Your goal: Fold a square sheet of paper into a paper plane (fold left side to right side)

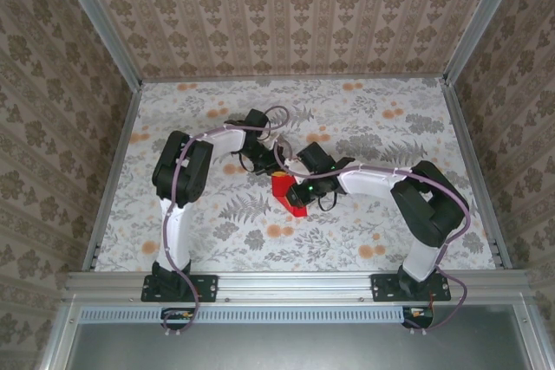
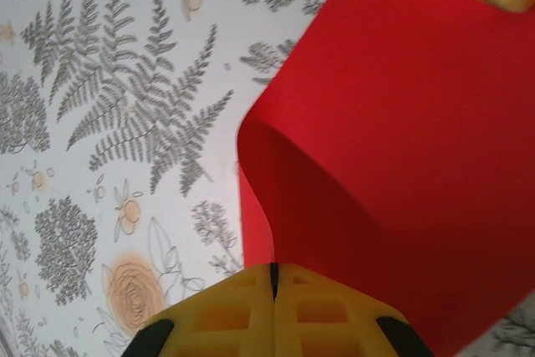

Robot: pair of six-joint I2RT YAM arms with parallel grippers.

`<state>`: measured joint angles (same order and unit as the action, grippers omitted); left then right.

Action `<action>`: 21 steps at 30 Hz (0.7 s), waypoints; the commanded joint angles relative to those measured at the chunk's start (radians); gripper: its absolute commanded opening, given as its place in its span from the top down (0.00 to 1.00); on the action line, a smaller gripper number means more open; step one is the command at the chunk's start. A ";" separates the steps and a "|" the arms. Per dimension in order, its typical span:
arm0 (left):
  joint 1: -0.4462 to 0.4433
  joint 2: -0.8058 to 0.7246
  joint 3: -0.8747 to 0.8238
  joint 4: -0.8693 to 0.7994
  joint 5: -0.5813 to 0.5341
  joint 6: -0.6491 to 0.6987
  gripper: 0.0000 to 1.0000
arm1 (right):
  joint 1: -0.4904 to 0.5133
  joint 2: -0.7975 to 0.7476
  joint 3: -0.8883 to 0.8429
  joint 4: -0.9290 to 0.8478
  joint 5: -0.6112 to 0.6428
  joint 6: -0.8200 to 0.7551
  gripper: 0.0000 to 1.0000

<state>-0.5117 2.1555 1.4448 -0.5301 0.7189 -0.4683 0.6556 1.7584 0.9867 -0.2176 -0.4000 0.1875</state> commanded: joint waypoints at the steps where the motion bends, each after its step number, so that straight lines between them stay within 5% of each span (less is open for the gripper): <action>1: -0.008 0.043 0.004 -0.051 -0.038 0.038 0.95 | -0.021 0.031 0.030 -0.051 0.027 0.018 1.00; 21: -0.011 0.041 0.002 -0.033 -0.038 0.021 0.96 | -0.056 0.065 0.074 -0.078 0.127 0.039 1.00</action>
<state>-0.5117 2.1582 1.4490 -0.5354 0.7189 -0.4587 0.6064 1.8088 1.0336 -0.2699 -0.3004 0.2134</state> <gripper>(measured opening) 0.047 0.048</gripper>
